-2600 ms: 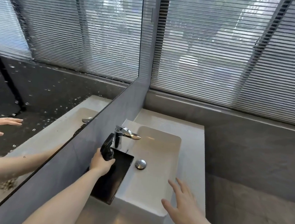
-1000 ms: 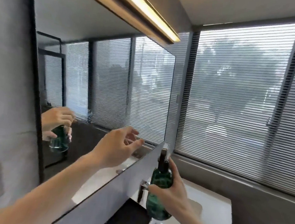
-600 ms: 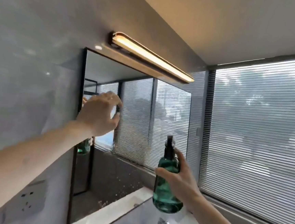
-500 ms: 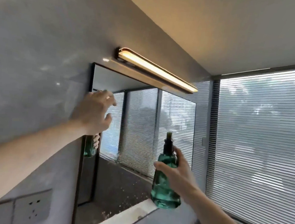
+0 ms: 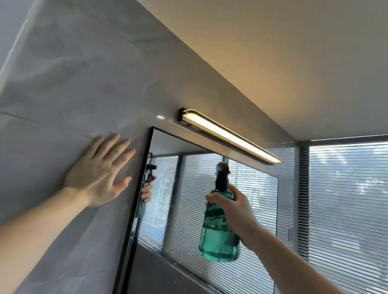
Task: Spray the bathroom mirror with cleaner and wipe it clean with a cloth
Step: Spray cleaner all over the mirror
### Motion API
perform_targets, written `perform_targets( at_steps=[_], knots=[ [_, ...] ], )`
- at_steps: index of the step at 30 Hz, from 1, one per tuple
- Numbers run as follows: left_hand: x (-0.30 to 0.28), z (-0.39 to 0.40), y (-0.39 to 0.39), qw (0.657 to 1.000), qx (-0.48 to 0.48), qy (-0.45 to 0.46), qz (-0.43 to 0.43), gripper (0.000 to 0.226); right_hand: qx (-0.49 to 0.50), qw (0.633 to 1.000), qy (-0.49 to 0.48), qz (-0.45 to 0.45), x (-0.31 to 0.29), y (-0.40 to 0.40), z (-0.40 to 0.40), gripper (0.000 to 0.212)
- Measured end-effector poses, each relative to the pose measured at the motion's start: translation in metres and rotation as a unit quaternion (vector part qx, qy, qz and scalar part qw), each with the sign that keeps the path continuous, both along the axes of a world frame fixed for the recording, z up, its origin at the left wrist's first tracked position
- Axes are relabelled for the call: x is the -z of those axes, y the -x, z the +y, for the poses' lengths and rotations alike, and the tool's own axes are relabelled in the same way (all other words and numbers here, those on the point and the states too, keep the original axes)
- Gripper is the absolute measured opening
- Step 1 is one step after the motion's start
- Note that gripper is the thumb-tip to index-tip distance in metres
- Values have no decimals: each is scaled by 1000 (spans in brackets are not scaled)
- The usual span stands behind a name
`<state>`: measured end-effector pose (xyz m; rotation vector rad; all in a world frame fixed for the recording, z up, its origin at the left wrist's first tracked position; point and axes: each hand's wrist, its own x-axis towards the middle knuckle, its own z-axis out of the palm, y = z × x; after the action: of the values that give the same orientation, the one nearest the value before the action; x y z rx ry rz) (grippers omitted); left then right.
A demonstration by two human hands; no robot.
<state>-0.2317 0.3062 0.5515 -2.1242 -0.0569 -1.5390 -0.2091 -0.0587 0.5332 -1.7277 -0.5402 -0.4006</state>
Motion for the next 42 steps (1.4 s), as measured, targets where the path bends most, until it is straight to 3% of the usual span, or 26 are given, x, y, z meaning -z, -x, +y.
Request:
perform_targets(
  at_steps=[3,6,10,20,26,30,34,39,42],
  knots=[
    [2,-6,-12,999,-18,-1,-27,85,-16,1000,-16,13,-3,-17,15,54],
    [3,-9,-18,999,-22,-10,-38,87,-32,999,-34,23,-4,-30,29,59],
    [5,-4,-21,998,-22,-18,-48,88,-55,997,-56,23,-9,-41,48,83],
    [7,-5,-22,998,-56,-20,-25,91,-127,986,-108,25,1,-61,59,66],
    [7,-5,-21,998,-57,-24,-23,91,-106,988,-109,10,9,-58,50,77],
    [8,-5,-23,998,-47,-27,-33,91,-114,988,-106,16,10,-64,28,64],
    [9,-5,-24,997,-50,-30,-42,92,-113,987,-117,-4,20,-64,8,65],
    [9,-6,-24,997,-46,-34,-54,92,-88,979,-186,12,37,-66,-17,33],
    [9,-8,-24,997,-40,-31,-61,91,-75,982,-173,22,43,-67,-29,32]
  ],
)
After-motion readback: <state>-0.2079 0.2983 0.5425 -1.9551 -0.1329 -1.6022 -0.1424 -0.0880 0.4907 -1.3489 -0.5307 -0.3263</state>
